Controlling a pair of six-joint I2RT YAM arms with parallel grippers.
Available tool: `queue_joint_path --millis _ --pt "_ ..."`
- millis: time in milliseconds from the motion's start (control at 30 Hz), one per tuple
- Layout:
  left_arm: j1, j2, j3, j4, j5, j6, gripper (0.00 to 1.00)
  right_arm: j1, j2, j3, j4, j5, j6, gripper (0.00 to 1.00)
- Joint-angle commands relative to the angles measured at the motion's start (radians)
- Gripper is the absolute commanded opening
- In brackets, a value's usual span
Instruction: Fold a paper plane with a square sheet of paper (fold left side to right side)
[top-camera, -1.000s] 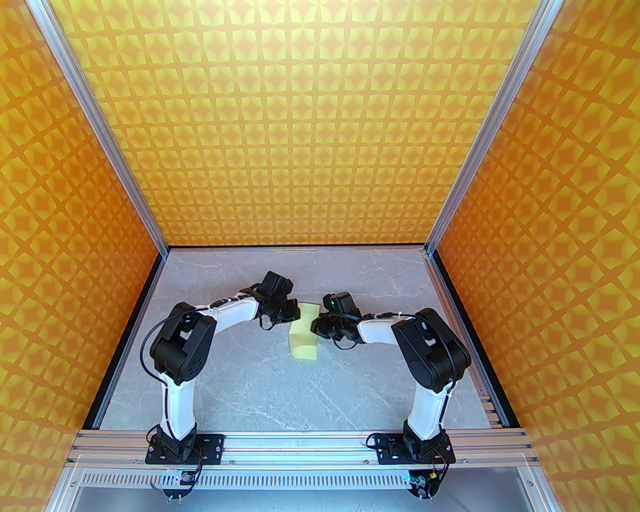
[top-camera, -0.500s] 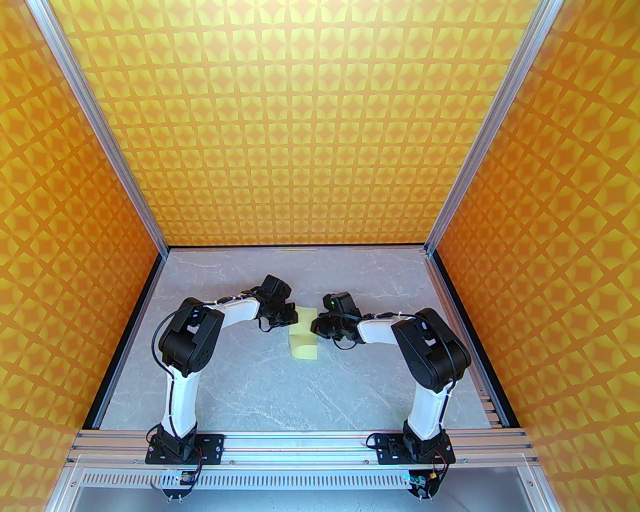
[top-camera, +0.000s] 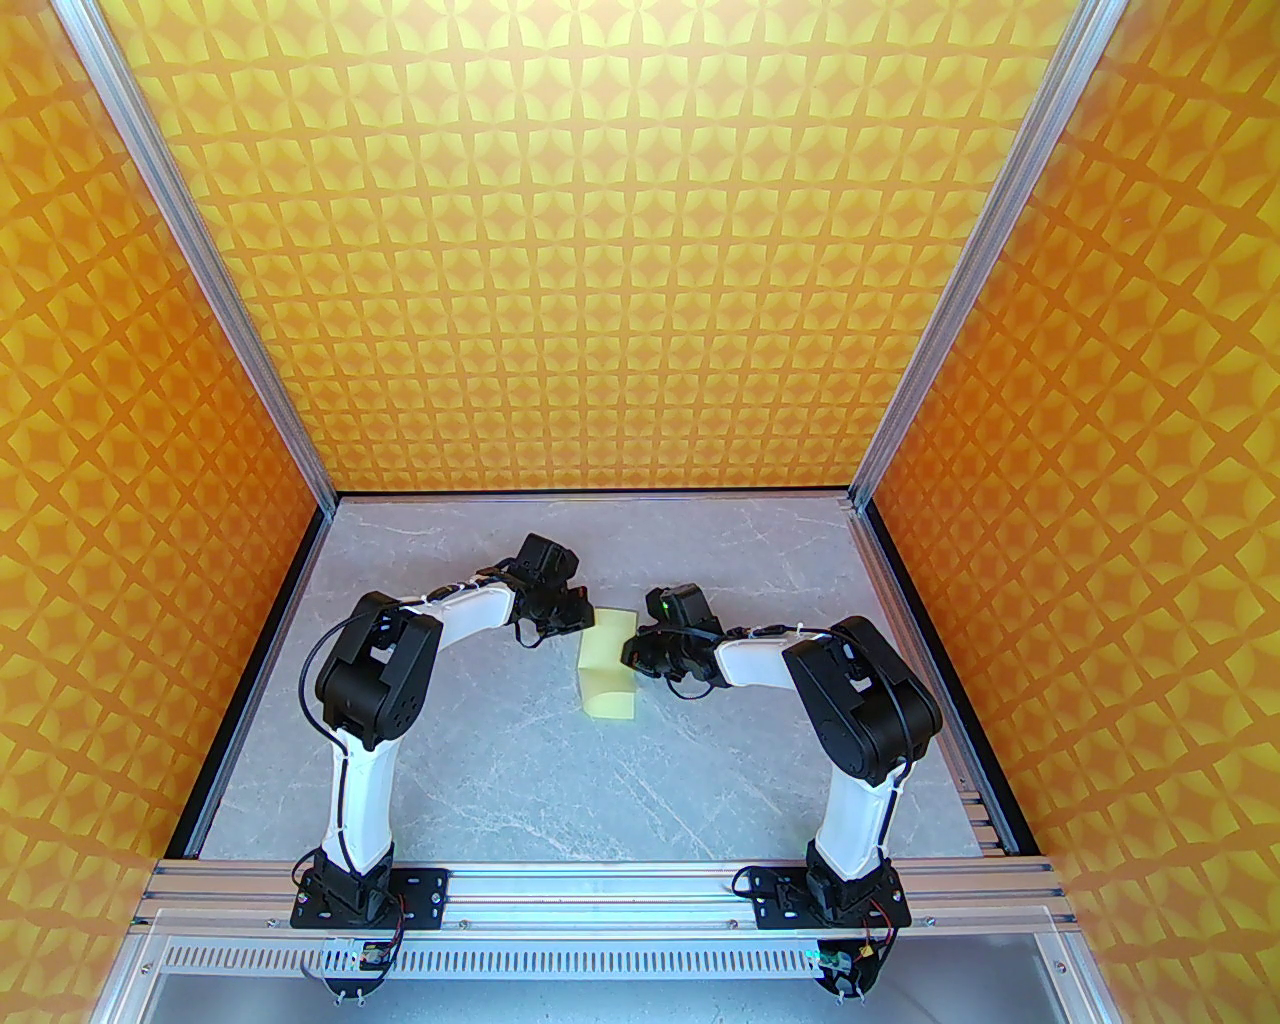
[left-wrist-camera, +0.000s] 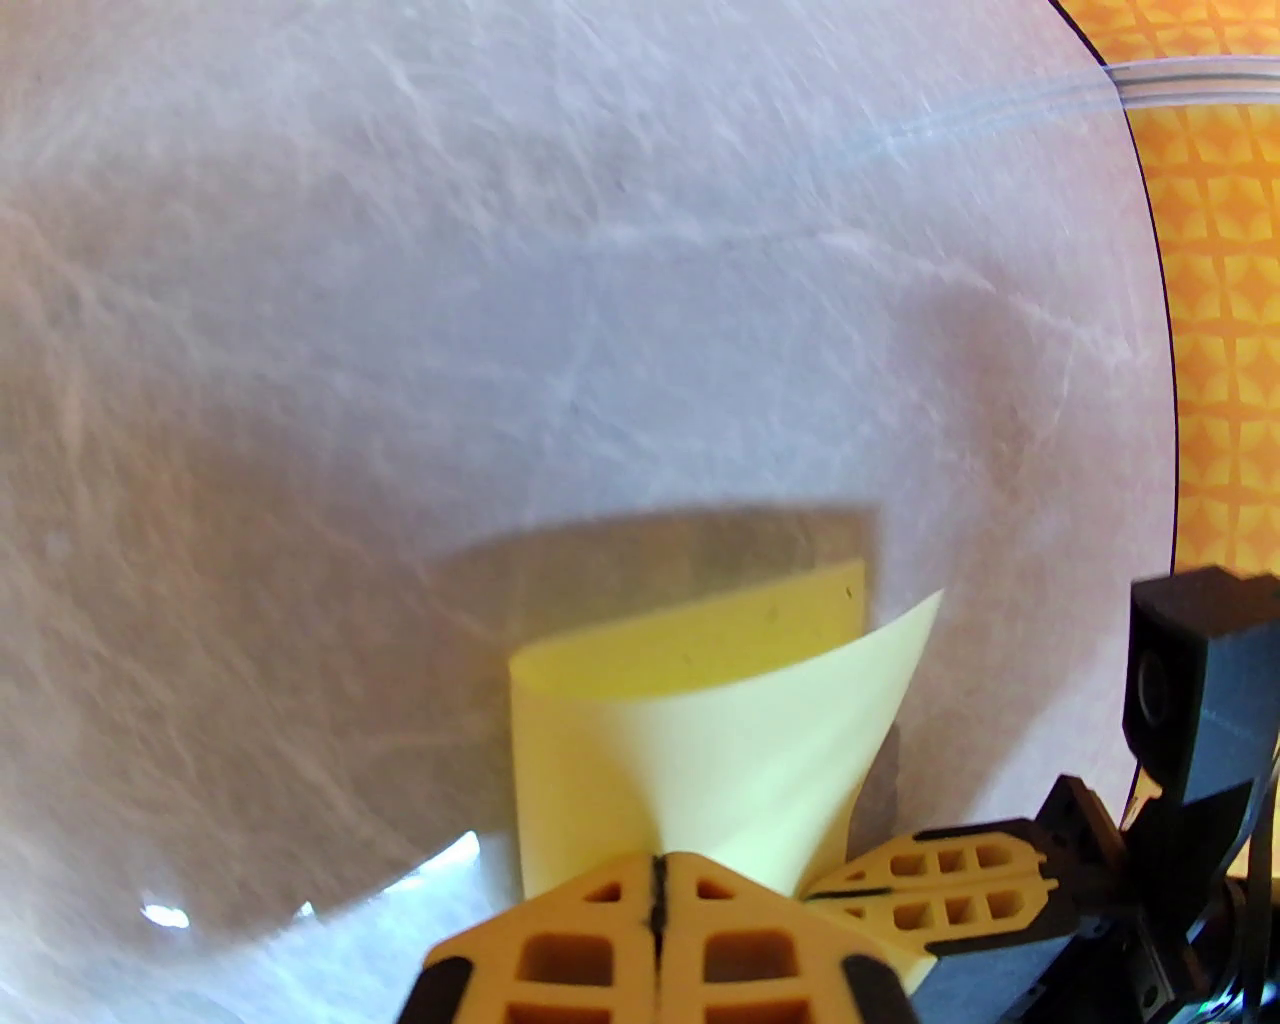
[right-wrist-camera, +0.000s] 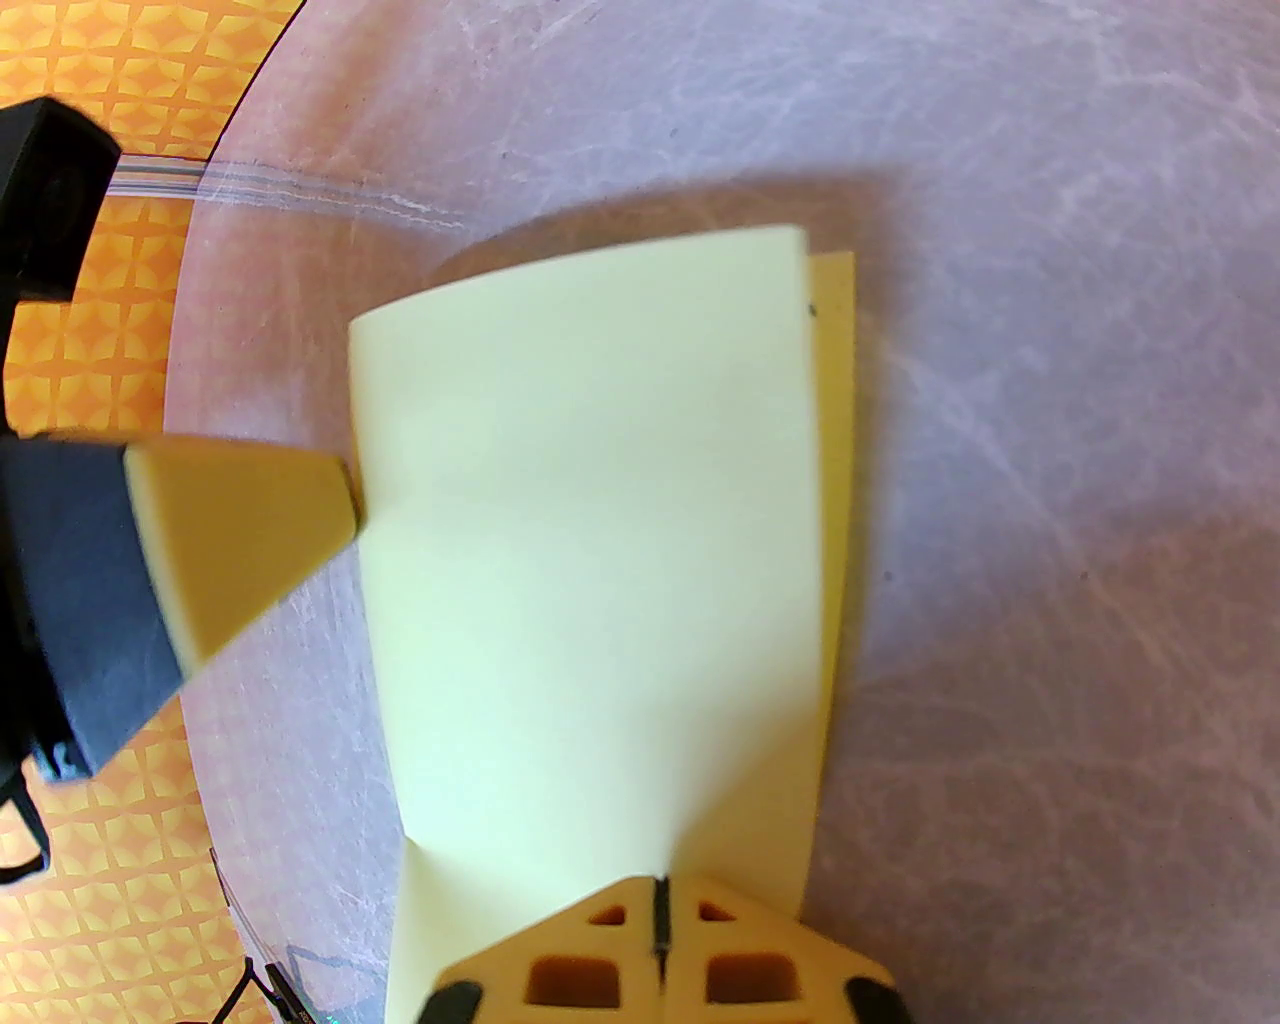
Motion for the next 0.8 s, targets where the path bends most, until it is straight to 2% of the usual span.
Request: queue_joint_path --millis 0,200,400,767 --pt "0.007 0.053 0.021 -0.032 0.009 0.018 0.01 0.002 0.022 -0.007 -0.077 0.045 -0.012 0.0" --pt "0.016 0.048 0.007 -0.048 0.003 0.027 0.01 0.001 0.017 -0.003 -0.079 0.046 -0.014 0.0" --pt "0.012 -0.083 -0.024 -0.052 0.006 0.014 0.02 0.001 0.016 -0.005 -0.08 0.05 -0.017 0.0" --pt "-0.065 -0.327 -0.321 0.041 0.047 -0.086 0.0 0.001 0.016 -0.015 -0.062 0.057 -0.011 0.0"
